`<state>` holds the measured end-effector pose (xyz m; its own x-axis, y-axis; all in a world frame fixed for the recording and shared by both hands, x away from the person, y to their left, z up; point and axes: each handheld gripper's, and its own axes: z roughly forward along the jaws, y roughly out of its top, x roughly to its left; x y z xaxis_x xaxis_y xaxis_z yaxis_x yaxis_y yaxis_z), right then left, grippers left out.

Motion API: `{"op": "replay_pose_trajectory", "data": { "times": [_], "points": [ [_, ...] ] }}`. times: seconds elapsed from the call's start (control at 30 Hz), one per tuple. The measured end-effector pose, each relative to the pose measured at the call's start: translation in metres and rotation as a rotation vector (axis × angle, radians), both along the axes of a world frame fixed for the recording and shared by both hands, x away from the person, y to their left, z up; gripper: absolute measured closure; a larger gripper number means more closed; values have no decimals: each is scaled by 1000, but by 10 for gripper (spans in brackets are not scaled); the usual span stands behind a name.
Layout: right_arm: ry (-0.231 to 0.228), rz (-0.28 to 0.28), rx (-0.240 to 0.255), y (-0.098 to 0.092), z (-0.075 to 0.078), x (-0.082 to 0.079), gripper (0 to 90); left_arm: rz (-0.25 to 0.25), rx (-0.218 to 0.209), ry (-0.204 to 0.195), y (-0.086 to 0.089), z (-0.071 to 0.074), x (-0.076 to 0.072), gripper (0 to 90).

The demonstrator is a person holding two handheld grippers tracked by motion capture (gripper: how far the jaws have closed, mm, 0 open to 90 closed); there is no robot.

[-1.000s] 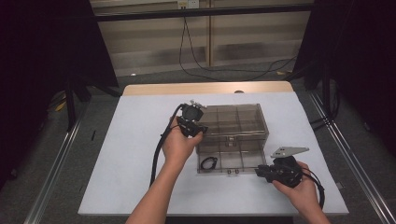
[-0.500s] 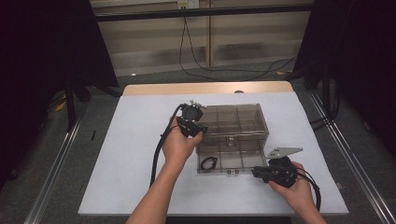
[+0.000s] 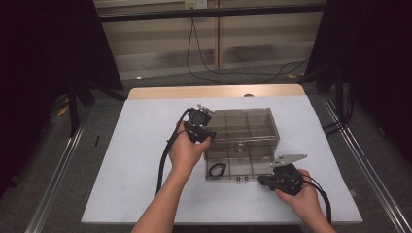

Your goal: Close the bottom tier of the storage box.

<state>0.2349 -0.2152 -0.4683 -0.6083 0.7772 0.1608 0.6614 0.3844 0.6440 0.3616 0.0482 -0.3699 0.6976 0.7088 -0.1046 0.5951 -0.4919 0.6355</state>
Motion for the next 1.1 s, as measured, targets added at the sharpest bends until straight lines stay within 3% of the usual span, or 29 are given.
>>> {"op": "replay_pose_trajectory", "data": {
  "times": [1.1],
  "points": [
    [-13,41,8,21,-6,11,900,16,6,-3,-2,0,-1,900]
  ]
}}
